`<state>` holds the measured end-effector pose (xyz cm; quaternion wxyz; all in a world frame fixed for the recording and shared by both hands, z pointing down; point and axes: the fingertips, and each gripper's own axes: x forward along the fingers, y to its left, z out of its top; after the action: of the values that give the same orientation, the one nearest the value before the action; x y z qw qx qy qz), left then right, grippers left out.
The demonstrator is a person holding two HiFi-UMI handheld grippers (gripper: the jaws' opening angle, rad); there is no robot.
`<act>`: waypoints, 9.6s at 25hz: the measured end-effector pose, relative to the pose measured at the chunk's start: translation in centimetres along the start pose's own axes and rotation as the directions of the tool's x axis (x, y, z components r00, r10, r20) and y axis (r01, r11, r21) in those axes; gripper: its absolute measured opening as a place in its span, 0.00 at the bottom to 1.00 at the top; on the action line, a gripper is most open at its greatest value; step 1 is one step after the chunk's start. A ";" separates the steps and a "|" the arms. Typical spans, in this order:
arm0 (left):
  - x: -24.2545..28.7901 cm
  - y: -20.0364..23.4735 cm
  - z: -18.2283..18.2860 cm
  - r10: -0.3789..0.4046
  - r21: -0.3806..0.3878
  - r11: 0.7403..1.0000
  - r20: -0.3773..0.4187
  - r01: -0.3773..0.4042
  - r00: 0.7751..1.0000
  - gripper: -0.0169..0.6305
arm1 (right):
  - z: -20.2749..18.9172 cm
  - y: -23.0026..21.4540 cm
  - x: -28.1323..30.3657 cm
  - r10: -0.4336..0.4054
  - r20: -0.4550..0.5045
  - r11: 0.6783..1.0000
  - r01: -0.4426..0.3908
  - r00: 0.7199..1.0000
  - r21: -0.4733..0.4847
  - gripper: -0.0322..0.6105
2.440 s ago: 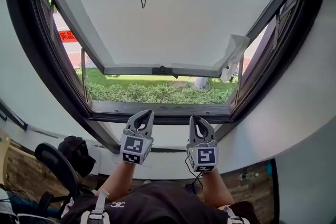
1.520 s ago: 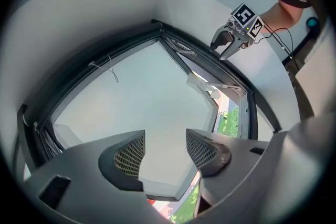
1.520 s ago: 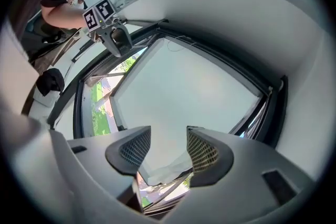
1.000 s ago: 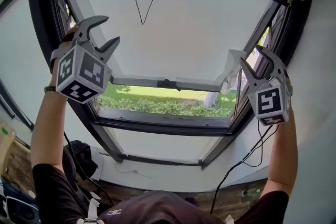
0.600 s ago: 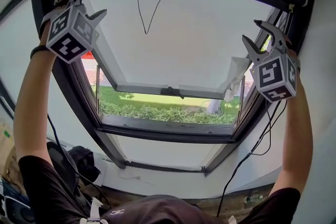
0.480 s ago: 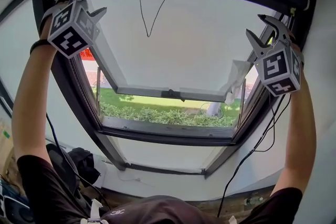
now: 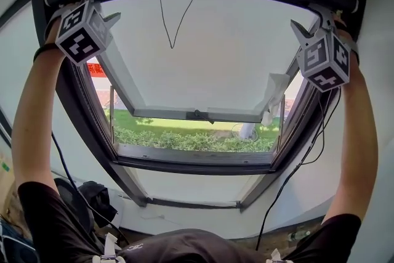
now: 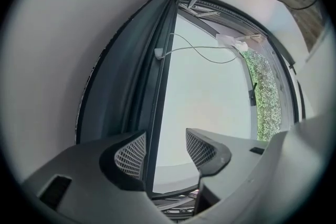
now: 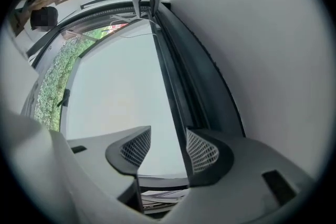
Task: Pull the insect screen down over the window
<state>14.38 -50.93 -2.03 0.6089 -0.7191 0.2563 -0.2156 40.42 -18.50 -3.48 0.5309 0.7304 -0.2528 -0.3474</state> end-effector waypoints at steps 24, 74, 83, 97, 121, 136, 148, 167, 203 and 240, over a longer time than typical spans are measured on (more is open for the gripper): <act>-0.7 -1.1 0.4 -0.088 0.021 0.996 0.037 0.087 0.995 0.40 | -1.1 1.6 1.0 0.136 -0.137 0.989 -0.143 0.981 -0.046 0.41; -2.9 -37.8 -5.8 -0.648 0.041 0.759 -0.055 0.650 0.759 0.30 | -8.3 35.6 -9.4 0.631 -0.280 0.758 -0.652 0.723 0.022 0.37; -3.5 -42.8 -6.6 -0.697 0.022 0.714 -0.077 0.700 0.713 0.31 | -9.1 40.3 -11.2 0.680 -0.291 0.714 -0.697 0.673 0.056 0.37; -3.9 -49.3 -7.8 -0.764 -0.025 0.644 -0.082 0.765 0.640 0.30 | -10.1 46.4 -12.9 0.743 -0.306 0.644 -0.760 0.595 0.086 0.37; -4.2 -60.4 -9.6 -0.807 -0.027 0.589 -0.080 0.808 0.585 0.31 | -13.1 57.9 -16.5 0.767 -0.367 0.599 -0.792 0.527 0.115 0.45; -4.5 -68.2 -11.0 -0.835 -0.015 0.539 -0.146 0.842 0.531 0.34 | -13.7 64.6 -18.6 0.815 -0.377 0.529 -0.831 0.440 0.173 0.47; -3.7 -71.1 -11.6 -0.813 -0.071 0.578 -0.130 0.813 0.567 0.36 | -14.4 67.8 -19.4 0.809 -0.393 0.530 -0.832 0.436 0.167 0.49; -2.3 -71.6 -11.5 -0.772 -0.148 0.635 -0.157 0.758 0.616 0.32 | -15.0 67.8 -18.2 0.780 -0.447 0.545 -0.826 0.439 0.140 0.40; -7.0 -58.5 -2.4 -0.368 -0.908 0.225 0.258 0.354 0.893 0.03 | -3.9 55.0 -19.0 0.444 0.155 0.130 -0.234 0.883 0.963 0.06; -13.4 -51.3 3.5 -0.117 -0.907 0.182 0.364 0.380 0.924 0.03 | 4.9 50.3 -22.1 0.298 0.158 0.148 -0.209 0.941 0.967 0.05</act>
<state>11.60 -33.28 48.02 0.0112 -0.9887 0.1465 -0.0286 22.71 -20.63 48.66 0.0083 0.8575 -0.5142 0.0113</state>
